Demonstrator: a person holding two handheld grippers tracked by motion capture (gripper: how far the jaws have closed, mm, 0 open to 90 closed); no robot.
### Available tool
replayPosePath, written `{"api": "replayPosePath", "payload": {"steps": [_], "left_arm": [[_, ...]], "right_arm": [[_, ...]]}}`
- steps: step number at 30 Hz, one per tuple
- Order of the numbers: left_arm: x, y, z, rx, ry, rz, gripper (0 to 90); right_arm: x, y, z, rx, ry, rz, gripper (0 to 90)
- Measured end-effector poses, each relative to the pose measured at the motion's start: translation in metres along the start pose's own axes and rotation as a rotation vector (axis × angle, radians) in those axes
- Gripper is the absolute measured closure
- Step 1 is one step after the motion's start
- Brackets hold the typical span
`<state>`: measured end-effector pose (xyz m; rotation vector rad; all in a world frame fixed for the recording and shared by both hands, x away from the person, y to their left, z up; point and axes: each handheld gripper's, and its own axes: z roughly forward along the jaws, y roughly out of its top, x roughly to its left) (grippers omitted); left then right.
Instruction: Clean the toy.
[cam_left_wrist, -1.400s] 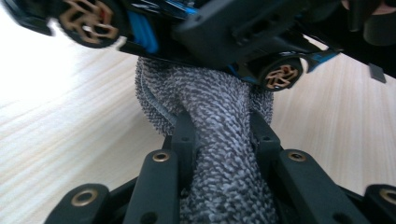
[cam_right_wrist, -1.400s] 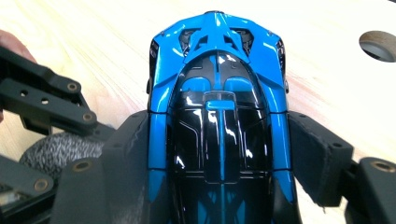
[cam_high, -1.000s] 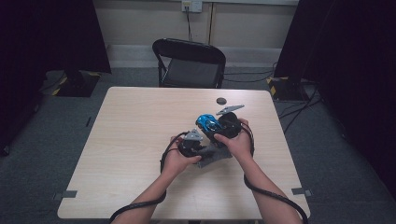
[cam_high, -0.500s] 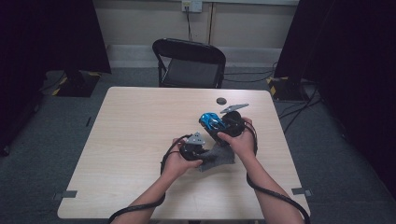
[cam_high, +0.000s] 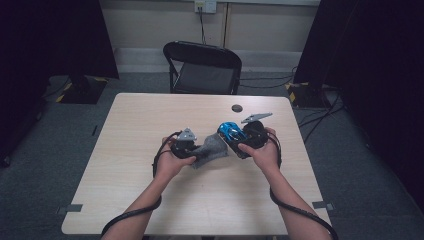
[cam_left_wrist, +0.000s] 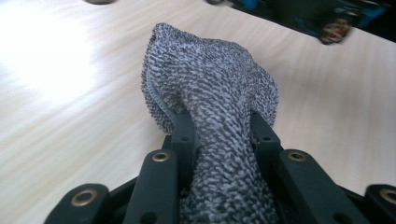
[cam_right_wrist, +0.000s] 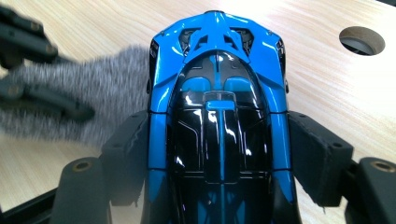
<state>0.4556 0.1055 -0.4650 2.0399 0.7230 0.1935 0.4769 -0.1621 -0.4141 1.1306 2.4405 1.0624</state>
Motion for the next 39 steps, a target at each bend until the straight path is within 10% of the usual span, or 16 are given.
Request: {"api": "replayPosePath", "payload": {"steps": [18,39], "left_arm": [[0.033,0.007,-0.016,-0.06,0.133,-0.078,69.9],[0.025,0.013,-0.004,-0.074,0.097,-0.073,69.9]], "right_arm": [[0.011,-0.01,0.001,0.01,0.043,-0.033,28.3],[0.022,-0.014,0.007,0.012,0.07,-0.047,28.3]]}}
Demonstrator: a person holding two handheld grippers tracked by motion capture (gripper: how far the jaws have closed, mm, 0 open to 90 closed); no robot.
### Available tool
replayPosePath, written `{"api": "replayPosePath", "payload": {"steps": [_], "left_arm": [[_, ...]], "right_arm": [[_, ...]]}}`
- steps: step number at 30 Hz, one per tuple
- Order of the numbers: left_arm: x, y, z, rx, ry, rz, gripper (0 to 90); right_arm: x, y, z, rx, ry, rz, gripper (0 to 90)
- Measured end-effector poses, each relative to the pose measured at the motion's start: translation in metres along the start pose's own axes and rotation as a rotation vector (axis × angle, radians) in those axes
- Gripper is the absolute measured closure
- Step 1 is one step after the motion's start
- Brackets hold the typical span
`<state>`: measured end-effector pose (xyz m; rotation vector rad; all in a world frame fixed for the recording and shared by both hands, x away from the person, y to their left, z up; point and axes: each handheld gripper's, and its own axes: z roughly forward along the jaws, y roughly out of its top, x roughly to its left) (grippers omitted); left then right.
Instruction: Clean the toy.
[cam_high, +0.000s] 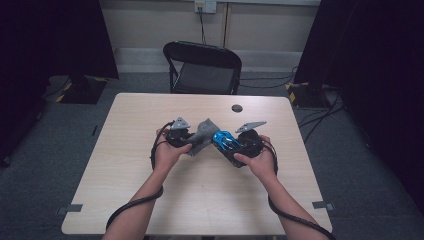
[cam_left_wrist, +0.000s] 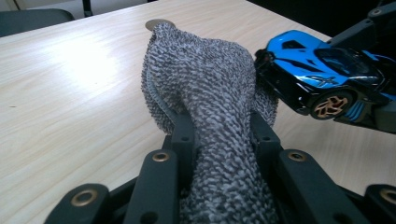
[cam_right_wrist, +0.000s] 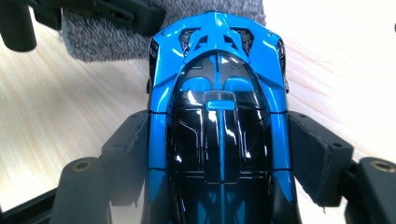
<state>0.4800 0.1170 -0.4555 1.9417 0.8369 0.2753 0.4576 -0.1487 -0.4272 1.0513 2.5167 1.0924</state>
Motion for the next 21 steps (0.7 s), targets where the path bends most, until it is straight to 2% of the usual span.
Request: {"api": "replayPosePath", "payload": {"steps": [10,21], "left_arm": [[-0.01,-0.002,0.007,0.016,-0.028,0.006,69.9],[-0.02,-0.003,0.013,0.016,-0.062,0.023,69.9]], "right_arm": [[0.003,0.005,0.0,-0.003,-0.003,-0.013,28.3],[-0.001,0.011,-0.001,-0.007,-0.012,0.004,28.3]]}}
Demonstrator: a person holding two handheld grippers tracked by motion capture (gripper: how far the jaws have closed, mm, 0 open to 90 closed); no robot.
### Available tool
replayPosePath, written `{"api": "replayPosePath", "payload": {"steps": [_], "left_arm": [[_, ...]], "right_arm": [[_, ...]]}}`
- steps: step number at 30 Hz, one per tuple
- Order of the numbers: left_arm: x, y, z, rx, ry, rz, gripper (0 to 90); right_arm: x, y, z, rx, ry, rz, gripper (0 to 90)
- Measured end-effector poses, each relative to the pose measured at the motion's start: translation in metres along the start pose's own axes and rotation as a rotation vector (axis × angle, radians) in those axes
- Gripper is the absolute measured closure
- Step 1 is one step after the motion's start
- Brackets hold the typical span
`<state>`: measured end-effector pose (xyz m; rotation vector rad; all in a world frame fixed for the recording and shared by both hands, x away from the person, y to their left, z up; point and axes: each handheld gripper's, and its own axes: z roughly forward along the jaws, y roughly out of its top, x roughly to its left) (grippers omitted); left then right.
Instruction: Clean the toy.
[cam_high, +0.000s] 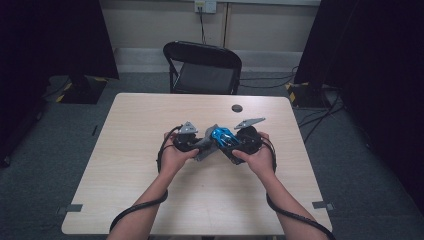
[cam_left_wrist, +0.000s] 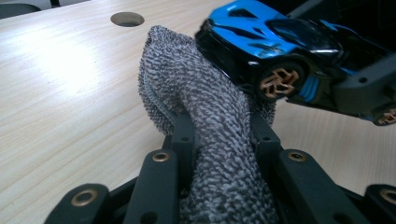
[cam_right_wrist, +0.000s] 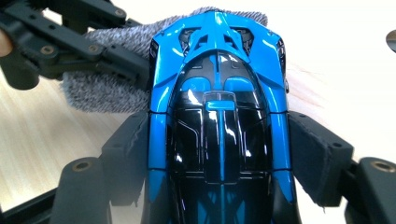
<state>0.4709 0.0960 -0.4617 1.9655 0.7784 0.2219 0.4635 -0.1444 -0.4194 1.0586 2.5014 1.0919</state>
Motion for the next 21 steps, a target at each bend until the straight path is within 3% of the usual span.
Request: {"api": "replayPosePath", "payload": {"steps": [13,21], "left_arm": [[-0.019,-0.003,0.011,0.016,-0.052,0.041,69.9],[-0.026,-0.007,0.014,0.017,-0.067,0.042,69.8]], "right_arm": [[-0.002,0.004,0.002,-0.001,-0.013,0.016,28.3],[-0.003,0.005,0.005,0.001,-0.014,0.022,28.3]]}}
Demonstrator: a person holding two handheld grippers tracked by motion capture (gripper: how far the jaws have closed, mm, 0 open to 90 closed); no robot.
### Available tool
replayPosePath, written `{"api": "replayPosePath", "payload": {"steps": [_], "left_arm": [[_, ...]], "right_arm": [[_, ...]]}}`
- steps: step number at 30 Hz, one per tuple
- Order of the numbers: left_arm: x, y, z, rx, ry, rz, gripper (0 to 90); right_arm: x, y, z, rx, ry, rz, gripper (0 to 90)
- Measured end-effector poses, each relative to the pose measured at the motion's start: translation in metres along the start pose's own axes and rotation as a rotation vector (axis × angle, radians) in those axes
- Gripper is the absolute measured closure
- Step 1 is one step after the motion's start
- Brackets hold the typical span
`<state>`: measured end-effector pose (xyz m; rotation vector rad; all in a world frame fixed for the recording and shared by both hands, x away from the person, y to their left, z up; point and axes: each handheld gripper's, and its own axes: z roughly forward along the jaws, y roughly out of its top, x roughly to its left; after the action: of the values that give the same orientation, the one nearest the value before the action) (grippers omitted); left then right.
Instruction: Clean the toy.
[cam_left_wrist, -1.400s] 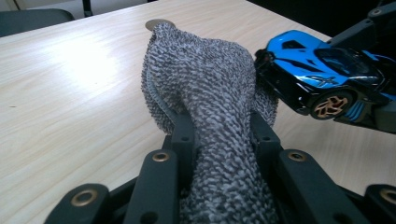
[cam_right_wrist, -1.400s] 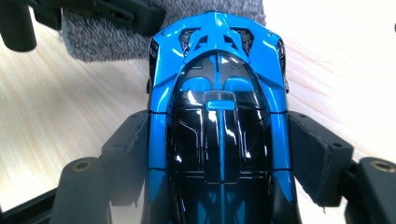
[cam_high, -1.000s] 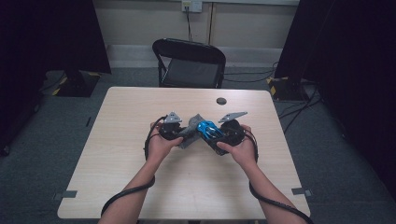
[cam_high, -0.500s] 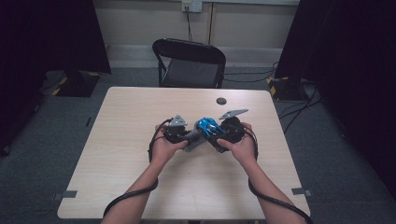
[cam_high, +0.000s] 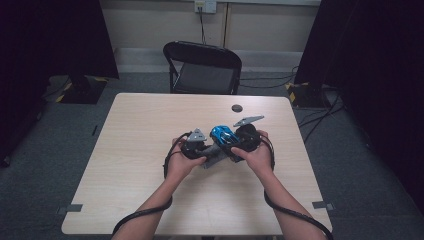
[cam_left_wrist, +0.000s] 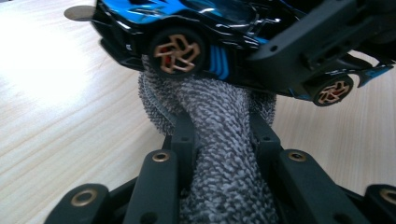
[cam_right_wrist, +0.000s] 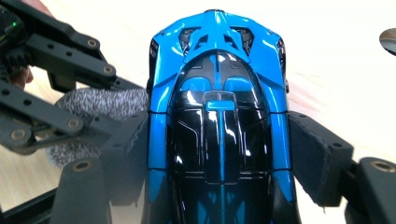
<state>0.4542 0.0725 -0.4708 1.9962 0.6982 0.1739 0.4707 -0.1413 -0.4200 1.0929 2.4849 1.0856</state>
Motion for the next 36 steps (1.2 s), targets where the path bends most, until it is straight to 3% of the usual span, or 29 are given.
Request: {"api": "replayPosePath", "payload": {"steps": [17,28,36], "left_arm": [[-0.023,-0.003,0.015,0.01,-0.05,0.042,69.8],[-0.041,-0.006,0.023,0.007,-0.099,0.048,69.7],[-0.052,-0.008,0.027,0.01,-0.149,0.083,69.7]], "right_arm": [[-0.003,0.004,0.0,-0.002,-0.018,0.013,28.3],[-0.003,0.007,-0.001,-0.013,-0.024,0.032,28.3],[-0.004,0.01,-0.001,-0.021,-0.031,0.026,28.3]]}}
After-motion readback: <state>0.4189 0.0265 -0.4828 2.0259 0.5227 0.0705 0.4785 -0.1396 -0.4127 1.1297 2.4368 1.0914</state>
